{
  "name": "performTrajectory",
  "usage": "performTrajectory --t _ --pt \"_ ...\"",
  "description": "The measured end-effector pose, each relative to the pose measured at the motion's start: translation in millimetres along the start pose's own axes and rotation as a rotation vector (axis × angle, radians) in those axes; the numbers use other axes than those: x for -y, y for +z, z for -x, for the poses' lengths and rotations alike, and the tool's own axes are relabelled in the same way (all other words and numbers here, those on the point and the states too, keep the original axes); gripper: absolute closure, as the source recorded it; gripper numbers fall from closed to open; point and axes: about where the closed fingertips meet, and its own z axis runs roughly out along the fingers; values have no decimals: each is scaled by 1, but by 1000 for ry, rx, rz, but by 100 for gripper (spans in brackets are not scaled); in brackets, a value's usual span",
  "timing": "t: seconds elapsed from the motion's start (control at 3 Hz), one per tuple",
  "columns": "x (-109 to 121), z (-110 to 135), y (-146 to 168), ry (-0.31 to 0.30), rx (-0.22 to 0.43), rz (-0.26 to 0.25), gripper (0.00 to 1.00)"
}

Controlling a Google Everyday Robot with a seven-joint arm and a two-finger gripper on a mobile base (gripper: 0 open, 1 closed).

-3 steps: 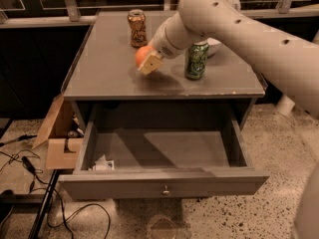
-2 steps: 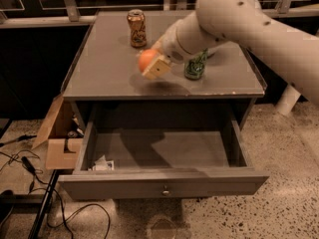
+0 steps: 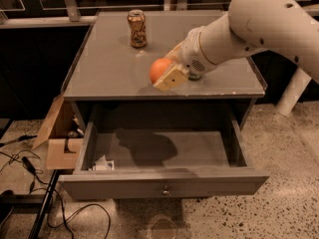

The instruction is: Place orange into top drawer

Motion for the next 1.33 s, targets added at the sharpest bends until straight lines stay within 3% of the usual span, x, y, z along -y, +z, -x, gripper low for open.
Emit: performTrajectory --t 0.67,1.33 --pt "-35 -38 0 34 -62 61 100" --pt "-94 -112 -15 150 -136 73 100"
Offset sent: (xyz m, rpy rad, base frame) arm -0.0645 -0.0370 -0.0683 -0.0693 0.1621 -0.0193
